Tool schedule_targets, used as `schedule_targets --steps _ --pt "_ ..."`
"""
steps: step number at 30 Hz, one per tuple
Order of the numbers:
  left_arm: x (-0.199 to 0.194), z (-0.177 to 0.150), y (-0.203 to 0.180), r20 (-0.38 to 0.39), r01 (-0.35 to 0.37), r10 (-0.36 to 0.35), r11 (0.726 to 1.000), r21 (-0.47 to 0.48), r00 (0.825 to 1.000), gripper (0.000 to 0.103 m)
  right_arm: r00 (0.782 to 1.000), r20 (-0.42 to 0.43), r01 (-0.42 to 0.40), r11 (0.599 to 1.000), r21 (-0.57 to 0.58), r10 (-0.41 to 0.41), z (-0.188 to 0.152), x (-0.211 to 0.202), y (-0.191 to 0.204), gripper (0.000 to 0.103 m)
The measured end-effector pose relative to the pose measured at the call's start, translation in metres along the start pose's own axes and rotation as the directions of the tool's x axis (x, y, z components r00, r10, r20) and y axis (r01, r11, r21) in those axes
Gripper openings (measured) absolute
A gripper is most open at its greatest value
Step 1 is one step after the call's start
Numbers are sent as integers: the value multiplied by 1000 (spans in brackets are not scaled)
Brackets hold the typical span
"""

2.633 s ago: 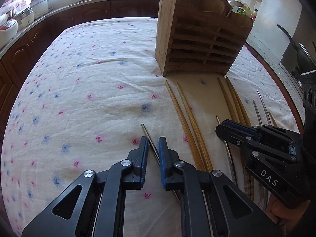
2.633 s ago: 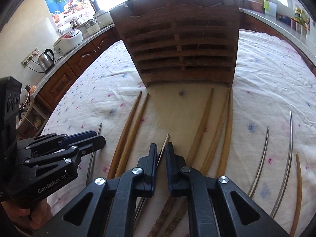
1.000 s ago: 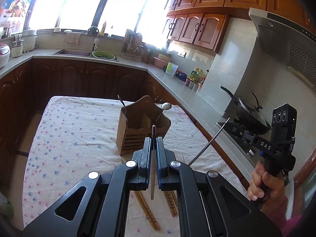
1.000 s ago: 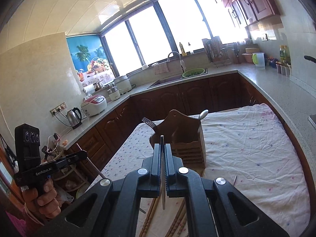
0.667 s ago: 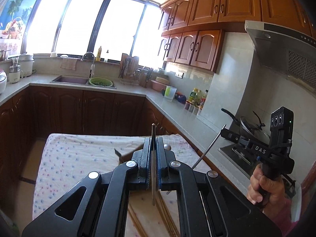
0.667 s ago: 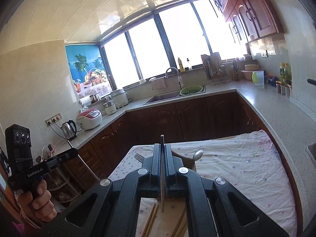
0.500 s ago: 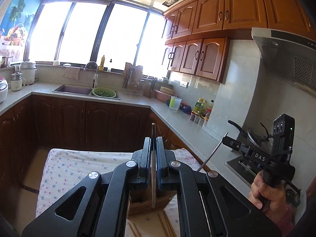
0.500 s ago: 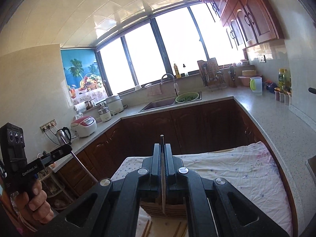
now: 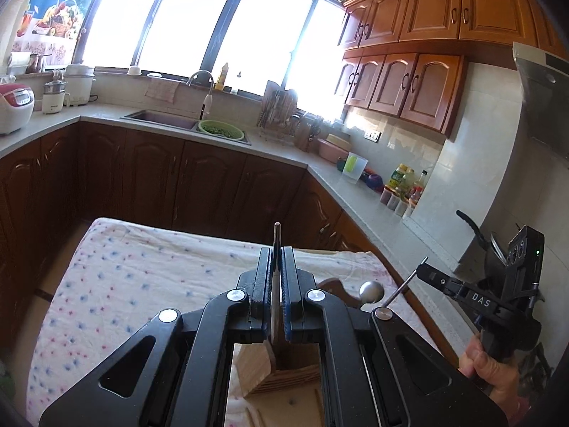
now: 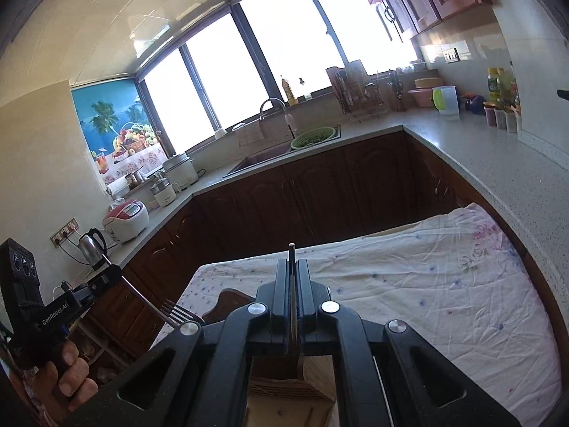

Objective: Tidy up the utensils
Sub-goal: 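Raise both metal chopsticks upright into the wooden holder and open both grippers, then withdraw both open grippers from the holder back over the chopsticks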

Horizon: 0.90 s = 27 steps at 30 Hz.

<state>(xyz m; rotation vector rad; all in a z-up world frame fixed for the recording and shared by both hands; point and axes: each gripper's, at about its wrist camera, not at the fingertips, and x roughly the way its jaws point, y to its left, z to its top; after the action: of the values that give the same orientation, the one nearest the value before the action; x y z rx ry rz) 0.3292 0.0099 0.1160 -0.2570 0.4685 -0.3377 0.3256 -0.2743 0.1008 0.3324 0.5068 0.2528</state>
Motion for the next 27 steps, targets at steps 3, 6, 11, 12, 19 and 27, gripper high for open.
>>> schedule_targets --steps 3,6,11,12,19,27 --pt "10 -17 6 -37 -10 10 1000 -3 999 4 1000 -17 1 1000 22 0 -8 7 -8 3" --pt "22 -28 8 -75 -12 11 1000 -8 997 5 1000 -12 15 1000 20 -14 -10 8 -6 3" --pt "24 -30 5 -81 -16 16 1000 3 997 5 1000 -17 14 1000 24 -14 -6 9 -6 3" --pt "25 -29 5 -83 -19 19 1000 4 996 5 1000 -19 16 1000 22 -16 -6 9 -6 3" --pt "24 -24 2 -103 -28 30 999 15 994 5 999 -28 21 999 28 -20 -4 10 -4 6" --pt "-18 -31 2 -59 -44 43 999 -18 997 70 999 41 -23 998 55 21 -8 -22 -1 73"
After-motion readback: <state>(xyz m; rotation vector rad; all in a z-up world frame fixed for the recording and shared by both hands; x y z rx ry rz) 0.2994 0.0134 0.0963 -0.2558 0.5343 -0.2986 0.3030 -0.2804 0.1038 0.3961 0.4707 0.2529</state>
